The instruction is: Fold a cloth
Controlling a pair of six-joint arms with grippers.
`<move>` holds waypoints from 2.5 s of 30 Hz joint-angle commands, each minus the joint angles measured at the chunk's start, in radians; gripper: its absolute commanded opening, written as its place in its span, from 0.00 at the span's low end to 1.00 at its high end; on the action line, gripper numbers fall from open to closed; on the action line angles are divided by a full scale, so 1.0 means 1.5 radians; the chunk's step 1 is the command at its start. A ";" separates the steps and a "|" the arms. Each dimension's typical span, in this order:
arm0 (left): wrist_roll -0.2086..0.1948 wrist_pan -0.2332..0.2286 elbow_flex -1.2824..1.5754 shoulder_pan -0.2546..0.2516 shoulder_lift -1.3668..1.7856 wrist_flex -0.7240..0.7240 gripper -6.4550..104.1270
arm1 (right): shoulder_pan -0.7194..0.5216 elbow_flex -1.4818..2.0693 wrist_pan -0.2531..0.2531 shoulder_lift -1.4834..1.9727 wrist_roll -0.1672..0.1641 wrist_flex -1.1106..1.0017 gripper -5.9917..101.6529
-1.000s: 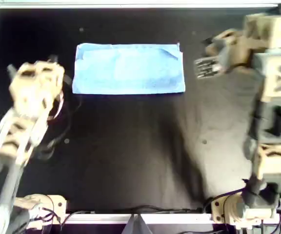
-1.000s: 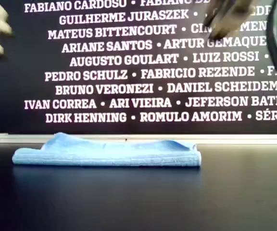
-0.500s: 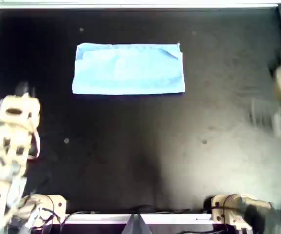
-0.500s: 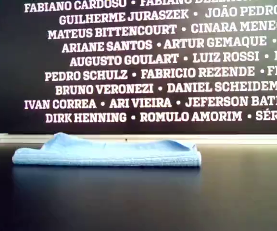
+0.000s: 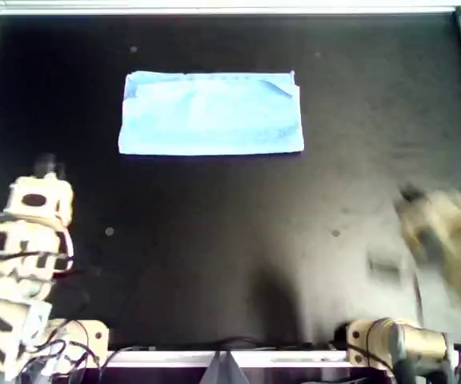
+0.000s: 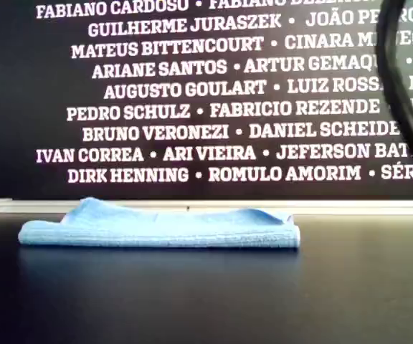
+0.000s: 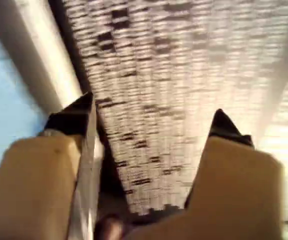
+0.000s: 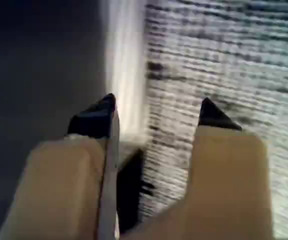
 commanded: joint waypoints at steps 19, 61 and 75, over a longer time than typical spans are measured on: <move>-0.005 0.002 0.149 0.002 0.008 -0.004 0.78 | 0.002 0.521 0.137 0.396 0.007 -0.436 0.67; -0.007 0.003 0.169 0.003 -0.249 -0.140 0.79 | 0.200 0.754 0.142 0.353 0.080 -0.716 0.67; -0.024 0.003 -0.250 0.002 -0.830 -0.198 0.93 | 0.233 0.446 0.130 -0.319 0.109 -0.908 0.68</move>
